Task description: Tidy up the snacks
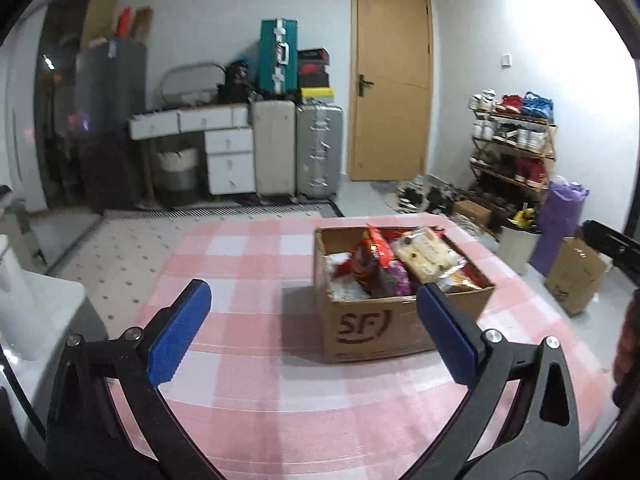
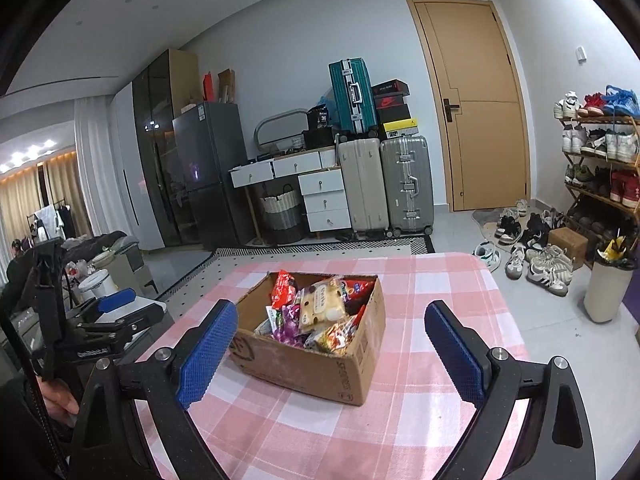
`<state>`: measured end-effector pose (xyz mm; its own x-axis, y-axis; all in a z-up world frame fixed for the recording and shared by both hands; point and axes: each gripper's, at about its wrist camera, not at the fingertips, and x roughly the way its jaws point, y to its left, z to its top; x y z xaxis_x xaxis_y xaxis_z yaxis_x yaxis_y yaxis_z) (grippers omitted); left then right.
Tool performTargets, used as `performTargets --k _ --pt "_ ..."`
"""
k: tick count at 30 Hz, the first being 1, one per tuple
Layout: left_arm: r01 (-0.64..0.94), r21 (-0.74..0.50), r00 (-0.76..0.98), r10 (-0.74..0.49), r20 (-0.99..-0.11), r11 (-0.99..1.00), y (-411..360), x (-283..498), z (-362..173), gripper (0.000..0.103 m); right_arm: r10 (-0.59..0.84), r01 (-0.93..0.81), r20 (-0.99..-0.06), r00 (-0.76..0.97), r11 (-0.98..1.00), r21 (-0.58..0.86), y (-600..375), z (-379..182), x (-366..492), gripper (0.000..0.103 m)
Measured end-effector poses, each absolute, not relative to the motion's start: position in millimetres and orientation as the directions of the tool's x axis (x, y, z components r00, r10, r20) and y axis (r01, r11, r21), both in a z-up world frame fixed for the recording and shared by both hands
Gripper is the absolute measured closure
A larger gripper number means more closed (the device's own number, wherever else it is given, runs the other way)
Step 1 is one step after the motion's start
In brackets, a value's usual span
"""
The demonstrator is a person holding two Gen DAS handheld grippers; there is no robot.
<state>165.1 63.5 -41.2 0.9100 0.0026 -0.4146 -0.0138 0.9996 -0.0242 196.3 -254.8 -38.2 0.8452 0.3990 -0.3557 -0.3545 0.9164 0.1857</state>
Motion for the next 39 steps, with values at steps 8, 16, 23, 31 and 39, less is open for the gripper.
performTargets --k 8,16,23,31,39 --pt "-0.069 -0.062 0.925 0.040 -0.378 0.996 67.9 155.1 -72.0 0.001 0.411 -0.361 -0.322 0.853 0.910 0.203 -256.6 -74.1 182.4 0.006" --pt "-0.068 -0.060 0.928 0.041 -0.369 0.996 60.1 156.0 -100.7 0.001 0.376 -0.339 -0.264 0.888 0.924 0.176 -261.6 -103.2 178.9 0.006" --pt "-0.096 -0.037 0.936 0.078 -0.342 0.995 54.6 157.2 -127.6 0.001 0.344 -0.318 -0.272 0.899 0.939 0.133 -261.5 -124.5 183.2 0.006" --pt "-0.103 -0.010 0.941 0.095 -0.325 0.995 49.7 160.9 -138.6 0.001 0.334 -0.308 -0.328 0.883 0.942 0.130 -260.0 -141.1 193.7 0.005" --pt "-0.106 -0.004 0.941 0.099 -0.323 0.994 47.7 158.6 -135.5 0.001 0.323 -0.299 -0.332 0.887 0.946 0.121 -258.0 -143.3 194.8 0.001"
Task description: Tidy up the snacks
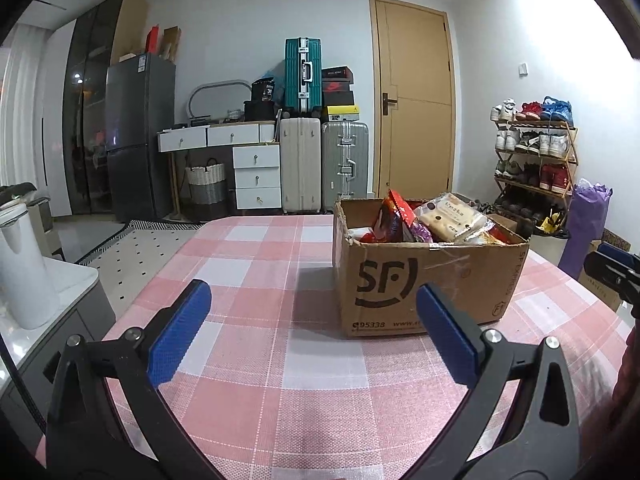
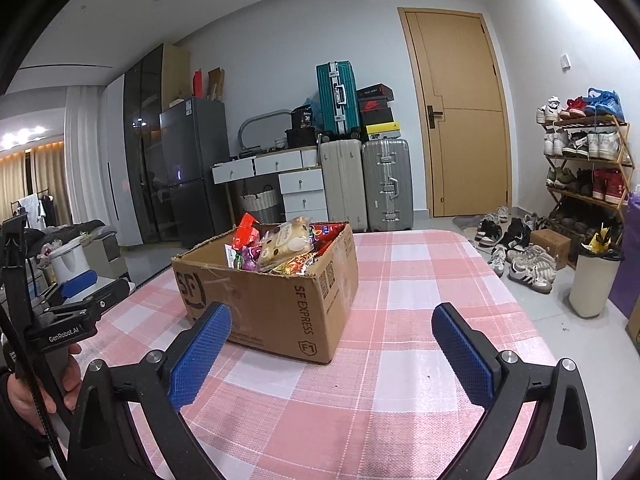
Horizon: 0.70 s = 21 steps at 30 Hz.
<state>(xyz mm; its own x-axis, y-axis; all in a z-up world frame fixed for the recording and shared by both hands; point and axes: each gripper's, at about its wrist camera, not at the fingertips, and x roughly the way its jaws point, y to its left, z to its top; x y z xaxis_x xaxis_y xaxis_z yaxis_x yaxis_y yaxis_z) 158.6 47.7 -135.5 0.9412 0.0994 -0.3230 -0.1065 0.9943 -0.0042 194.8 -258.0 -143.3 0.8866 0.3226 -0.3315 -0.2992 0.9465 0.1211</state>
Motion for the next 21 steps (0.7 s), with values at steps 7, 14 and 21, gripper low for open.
performTargets --k 7,14,21 --pt "-0.106 -0.005 0.942 0.099 -0.322 0.994 47.9 157.5 -135.5 0.001 0.321 -0.298 -0.336 0.886 0.947 0.120 -257.4 -144.3 195.2 0.001" --pt "-0.108 -0.004 0.942 0.101 -0.321 0.994 48.7 156.1 -135.1 0.001 0.320 -0.295 -0.334 0.887 0.947 0.125 -257.9 -144.5 194.9 0.001" --pt "-0.109 -0.005 0.942 0.102 -0.320 0.994 48.5 156.6 -135.4 0.001 0.323 -0.299 -0.332 0.886 0.946 0.124 -258.3 -144.2 193.4 0.001"
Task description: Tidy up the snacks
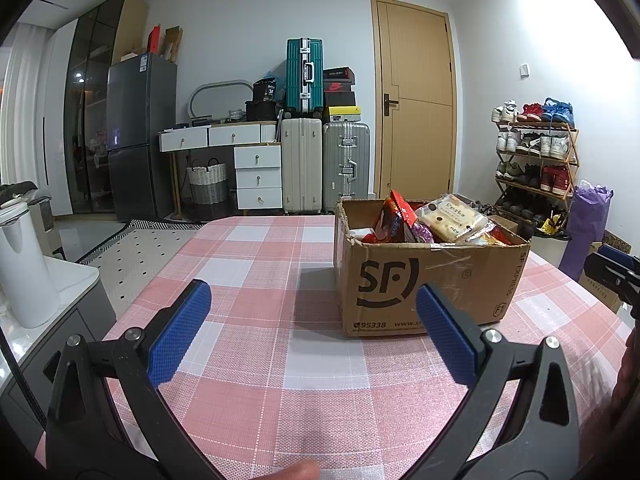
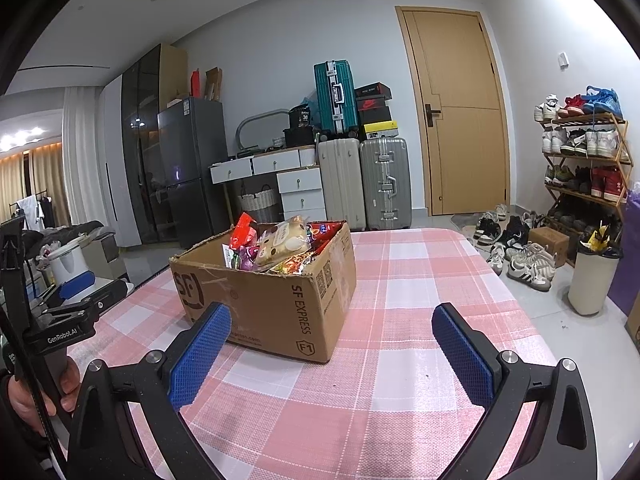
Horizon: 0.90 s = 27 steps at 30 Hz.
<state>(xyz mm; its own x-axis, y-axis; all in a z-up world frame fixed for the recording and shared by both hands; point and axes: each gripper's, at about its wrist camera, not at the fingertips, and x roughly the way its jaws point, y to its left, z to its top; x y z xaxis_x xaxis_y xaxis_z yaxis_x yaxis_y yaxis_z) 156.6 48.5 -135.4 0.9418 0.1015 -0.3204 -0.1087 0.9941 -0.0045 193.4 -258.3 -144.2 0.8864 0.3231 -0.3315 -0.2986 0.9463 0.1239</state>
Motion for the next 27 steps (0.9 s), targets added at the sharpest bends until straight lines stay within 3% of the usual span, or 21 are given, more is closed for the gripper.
performTargets --k 27 --pt "-0.102 -0.006 0.943 0.095 -0.318 0.995 48.5 154.3 -134.1 0.001 0.319 -0.300 -0.347 0.882 0.948 0.110 -256.8 -145.1 194.4 0.001"
